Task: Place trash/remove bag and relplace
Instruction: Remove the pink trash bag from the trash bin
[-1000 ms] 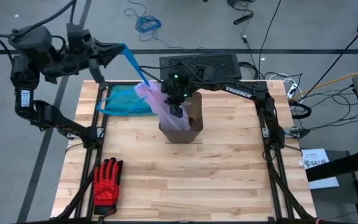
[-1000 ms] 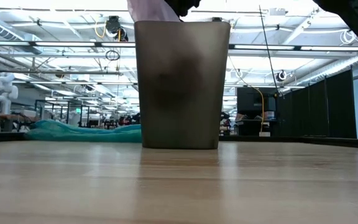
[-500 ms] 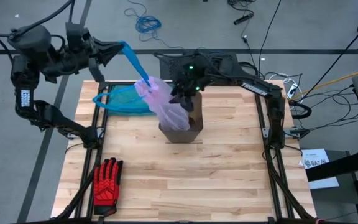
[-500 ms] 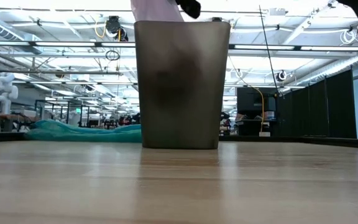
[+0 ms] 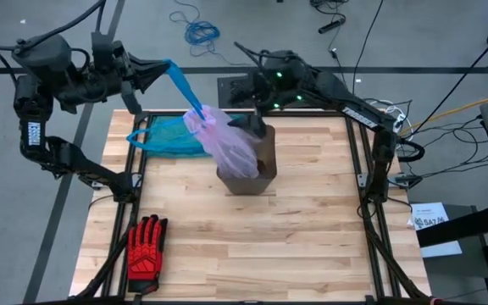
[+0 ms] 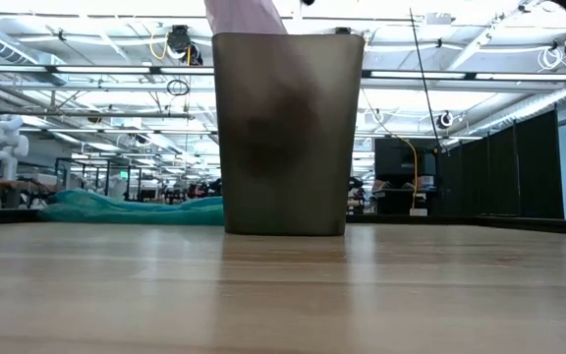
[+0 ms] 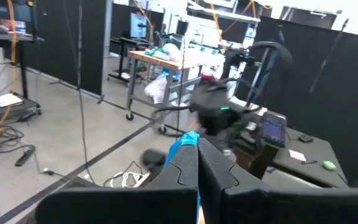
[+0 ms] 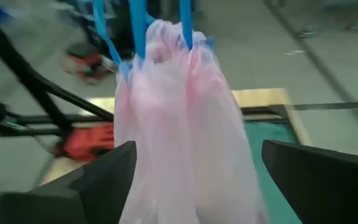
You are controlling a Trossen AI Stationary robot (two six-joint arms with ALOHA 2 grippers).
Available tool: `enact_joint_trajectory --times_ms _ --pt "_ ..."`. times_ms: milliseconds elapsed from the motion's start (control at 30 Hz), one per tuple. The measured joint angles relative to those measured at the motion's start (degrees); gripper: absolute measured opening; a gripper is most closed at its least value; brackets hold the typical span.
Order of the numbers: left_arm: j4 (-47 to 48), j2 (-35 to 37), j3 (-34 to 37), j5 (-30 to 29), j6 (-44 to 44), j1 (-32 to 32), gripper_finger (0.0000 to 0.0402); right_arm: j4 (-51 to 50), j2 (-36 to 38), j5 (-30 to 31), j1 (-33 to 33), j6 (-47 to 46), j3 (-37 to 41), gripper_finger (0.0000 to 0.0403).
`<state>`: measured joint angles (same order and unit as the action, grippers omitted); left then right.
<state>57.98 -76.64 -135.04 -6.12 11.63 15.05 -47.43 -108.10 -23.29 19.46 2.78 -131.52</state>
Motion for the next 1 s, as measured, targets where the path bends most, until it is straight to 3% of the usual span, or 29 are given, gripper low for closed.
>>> enact_joint_trajectory --times_ms 367,467,567,867,1000 --pt "0.57 -0.04 0.04 2.78 1.22 0.00 0.0000 10.74 -8.90 -27.48 5.60 -5.73 0.04 0.0345" --pt "1.86 -0.04 0.04 2.85 1.50 0.00 0.0000 10.76 -9.82 -31.54 4.21 -9.36 0.04 0.0345" --pt "1.86 -0.04 0.04 2.88 1.48 -0.02 0.0000 9.39 -9.89 -30.85 1.42 -8.33 0.07 0.0345" --pt "1.75 -0.04 0.04 2.83 1.12 0.00 0.0000 9.70 -11.86 -14.57 -5.61 -3.45 -0.07 0.0345" --pt "1.73 -0.04 0.04 2.83 1.11 -0.02 0.0000 10.09 -14.95 -12.37 -6.95 -5.13 0.07 0.0345"
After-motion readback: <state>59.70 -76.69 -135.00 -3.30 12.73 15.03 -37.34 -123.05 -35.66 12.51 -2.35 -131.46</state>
